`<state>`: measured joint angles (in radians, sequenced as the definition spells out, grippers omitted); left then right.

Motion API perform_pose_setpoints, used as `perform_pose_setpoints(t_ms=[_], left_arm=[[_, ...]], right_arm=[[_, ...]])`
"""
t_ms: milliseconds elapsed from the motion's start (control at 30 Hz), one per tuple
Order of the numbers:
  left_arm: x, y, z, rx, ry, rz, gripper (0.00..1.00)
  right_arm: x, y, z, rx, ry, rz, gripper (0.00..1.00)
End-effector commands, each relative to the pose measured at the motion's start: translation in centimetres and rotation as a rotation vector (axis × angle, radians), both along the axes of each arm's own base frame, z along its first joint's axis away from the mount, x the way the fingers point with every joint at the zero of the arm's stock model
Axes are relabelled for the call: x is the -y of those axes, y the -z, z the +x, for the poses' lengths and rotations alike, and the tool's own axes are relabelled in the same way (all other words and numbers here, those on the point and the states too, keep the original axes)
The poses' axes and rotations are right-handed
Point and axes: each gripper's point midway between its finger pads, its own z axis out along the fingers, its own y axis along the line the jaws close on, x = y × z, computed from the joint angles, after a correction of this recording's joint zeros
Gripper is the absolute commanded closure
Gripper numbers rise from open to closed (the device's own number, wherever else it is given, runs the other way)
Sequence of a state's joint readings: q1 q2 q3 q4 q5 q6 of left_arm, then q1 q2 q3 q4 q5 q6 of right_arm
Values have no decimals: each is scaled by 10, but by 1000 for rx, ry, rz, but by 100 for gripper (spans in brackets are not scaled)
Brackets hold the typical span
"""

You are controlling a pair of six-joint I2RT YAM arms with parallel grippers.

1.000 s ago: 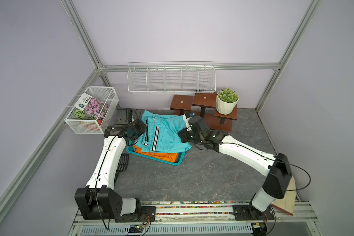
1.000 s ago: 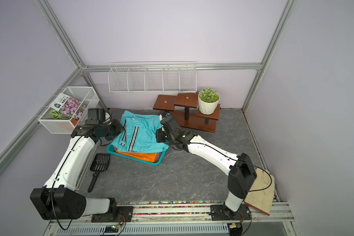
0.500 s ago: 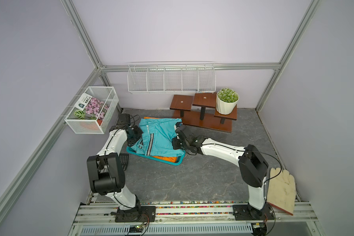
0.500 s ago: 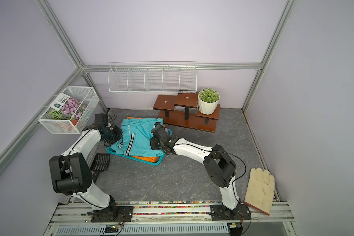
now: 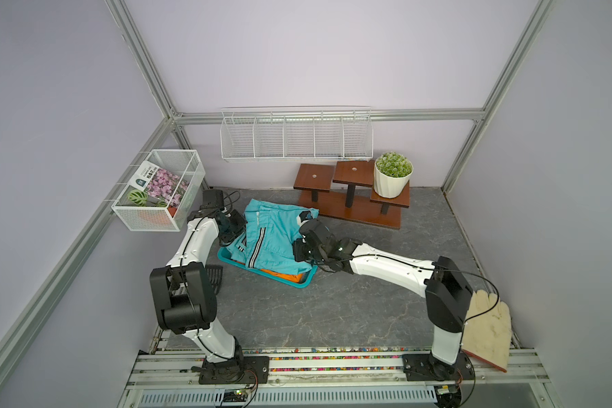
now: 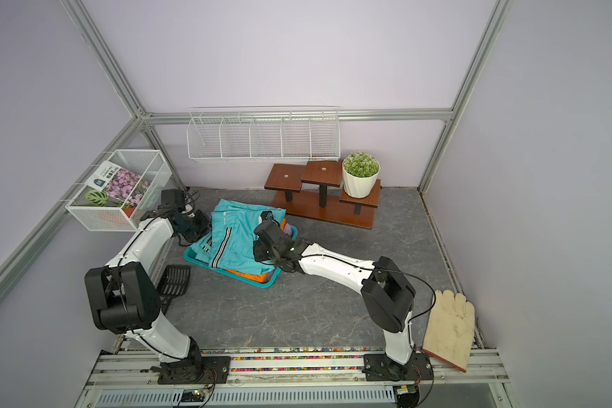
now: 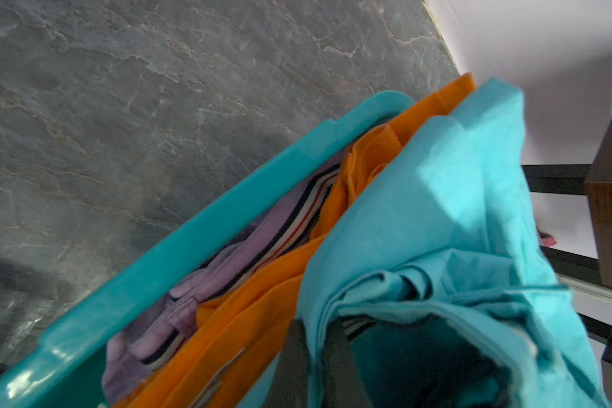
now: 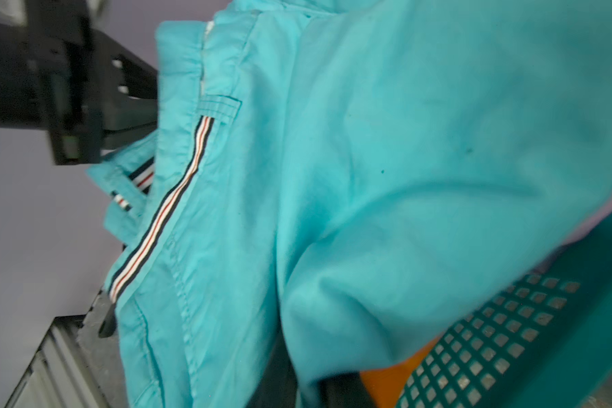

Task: Put the folded long pants in the basket
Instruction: Place the long pant in the basket.

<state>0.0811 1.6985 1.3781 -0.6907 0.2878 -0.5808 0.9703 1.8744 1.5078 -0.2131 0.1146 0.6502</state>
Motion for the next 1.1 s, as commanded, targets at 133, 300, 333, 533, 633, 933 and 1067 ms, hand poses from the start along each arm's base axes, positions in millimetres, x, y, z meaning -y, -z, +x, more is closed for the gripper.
perform_pose_setpoints(t_ms=[133,300,333,533,633,933,1067], left_arm=[[-20,9,37,52,-24,74,100],[-22,8,40,64,-22,87,100],[-22,7,40,68,-21,87,100],[-24,-10,27,105,-48,99,26],[-24,-34,17,155,-69,98,8],[-59,-123,-71,417,-351,228,0],[-82,-119,-115,528,-475,324,0]], right_arm=[[-9,51,-30,-139,-53,-20,100],[-11,69,-42,-143,-53,-44,100],[-9,72,-42,-139,-46,-48,100],[6,67,-43,-88,-36,-72,50],[18,42,-39,-15,-21,-87,24],[120,-59,-17,311,216,-158,2],[211,-85,8,499,439,-178,3]])
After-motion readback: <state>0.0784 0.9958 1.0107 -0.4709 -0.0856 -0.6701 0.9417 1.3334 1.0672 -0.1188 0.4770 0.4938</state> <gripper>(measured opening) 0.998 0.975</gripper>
